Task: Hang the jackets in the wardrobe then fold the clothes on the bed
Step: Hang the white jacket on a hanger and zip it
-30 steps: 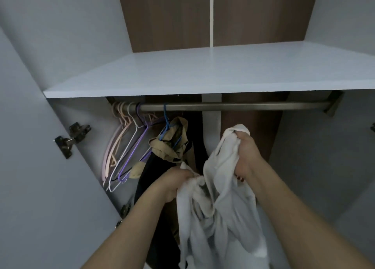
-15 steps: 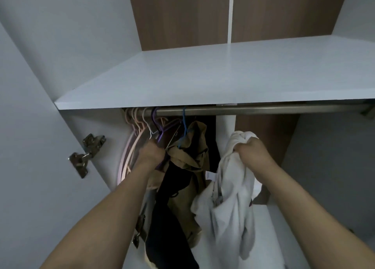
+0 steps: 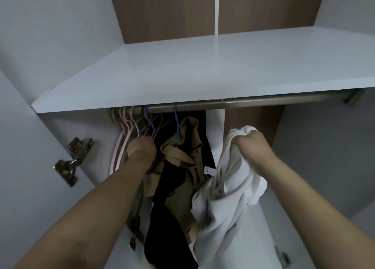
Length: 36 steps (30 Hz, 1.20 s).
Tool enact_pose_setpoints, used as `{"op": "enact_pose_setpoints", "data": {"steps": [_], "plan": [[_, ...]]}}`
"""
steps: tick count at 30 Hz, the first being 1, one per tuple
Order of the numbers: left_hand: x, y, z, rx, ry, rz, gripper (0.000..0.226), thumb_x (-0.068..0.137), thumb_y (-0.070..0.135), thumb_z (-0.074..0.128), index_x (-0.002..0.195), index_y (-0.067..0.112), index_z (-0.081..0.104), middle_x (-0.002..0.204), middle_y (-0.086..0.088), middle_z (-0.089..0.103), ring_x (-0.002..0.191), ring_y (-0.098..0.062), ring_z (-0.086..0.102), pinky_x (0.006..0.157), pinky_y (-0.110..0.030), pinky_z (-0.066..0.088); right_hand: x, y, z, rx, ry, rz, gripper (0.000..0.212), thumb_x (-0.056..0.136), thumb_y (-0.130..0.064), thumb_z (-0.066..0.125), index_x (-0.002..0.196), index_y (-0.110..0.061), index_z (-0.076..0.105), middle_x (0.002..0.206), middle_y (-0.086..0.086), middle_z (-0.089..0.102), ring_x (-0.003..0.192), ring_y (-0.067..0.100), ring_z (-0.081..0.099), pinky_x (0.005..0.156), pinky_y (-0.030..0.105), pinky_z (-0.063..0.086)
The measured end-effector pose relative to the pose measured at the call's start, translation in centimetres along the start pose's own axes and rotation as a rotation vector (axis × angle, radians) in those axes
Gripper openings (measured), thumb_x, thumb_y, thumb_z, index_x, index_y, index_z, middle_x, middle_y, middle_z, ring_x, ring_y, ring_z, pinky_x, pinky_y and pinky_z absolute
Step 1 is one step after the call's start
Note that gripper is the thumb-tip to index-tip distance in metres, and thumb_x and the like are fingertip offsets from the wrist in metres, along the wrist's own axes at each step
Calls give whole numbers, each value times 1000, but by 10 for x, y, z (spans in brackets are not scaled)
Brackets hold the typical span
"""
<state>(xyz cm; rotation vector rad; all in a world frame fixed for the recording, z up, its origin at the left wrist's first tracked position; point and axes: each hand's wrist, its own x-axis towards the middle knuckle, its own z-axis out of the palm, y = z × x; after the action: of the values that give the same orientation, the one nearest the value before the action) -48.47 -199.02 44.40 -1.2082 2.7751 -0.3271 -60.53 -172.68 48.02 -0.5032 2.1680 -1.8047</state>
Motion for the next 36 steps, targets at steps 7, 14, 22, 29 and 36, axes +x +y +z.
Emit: {"op": "enact_pose_setpoints", "data": {"steps": [7, 14, 22, 29, 36], "plan": [[-27, 9, -39, -379, 192, -126, 30, 98, 21, 48, 110, 2, 67, 116, -21, 67, 107, -36, 64, 82, -36, 49, -9, -3, -23, -19, -145, 51, 16, 77, -14, 59, 71, -18, 45, 73, 9, 50, 68, 23, 50, 65, 36, 39], [-130, 16, -43, -703, 337, -209, 34, 101, 34, 38, 98, 10, 61, 108, -23, 65, 100, -41, 59, 77, -40, 44, -7, 10, -42, 119, -212, 253, 10, 86, -7, 55, 81, -13, 51, 73, 9, 53, 62, 21, 53, 58, 26, 45], [-322, 41, -76, -451, 388, -305, 50, 95, 62, 19, 67, 27, 40, 57, 6, 44, 58, -26, 50, 51, -30, 38, -15, 44, -27, 148, -277, 297, 35, 92, 4, 49, 68, -17, 34, 75, 4, 42, 65, 15, 43, 60, 23, 41], [-375, 59, -72, -510, 253, -267, 55, 98, 61, 24, 63, 22, 42, 62, 4, 51, 66, -24, 57, 59, -32, 42, -46, 42, -33, -185, -361, 41, 12, 82, -6, 66, 79, -12, 56, 84, 9, 59, 84, 28, 57, 66, 28, 46], [-394, 63, -92, -550, 274, -262, 59, 95, 63, 26, 64, 20, 51, 57, 2, 56, 55, -12, 54, 47, -25, 35, -58, 6, -73, -792, -339, -356, 14, 84, -25, 60, 73, -20, 53, 76, 4, 60, 69, 21, 58, 59, 31, 46]]}}
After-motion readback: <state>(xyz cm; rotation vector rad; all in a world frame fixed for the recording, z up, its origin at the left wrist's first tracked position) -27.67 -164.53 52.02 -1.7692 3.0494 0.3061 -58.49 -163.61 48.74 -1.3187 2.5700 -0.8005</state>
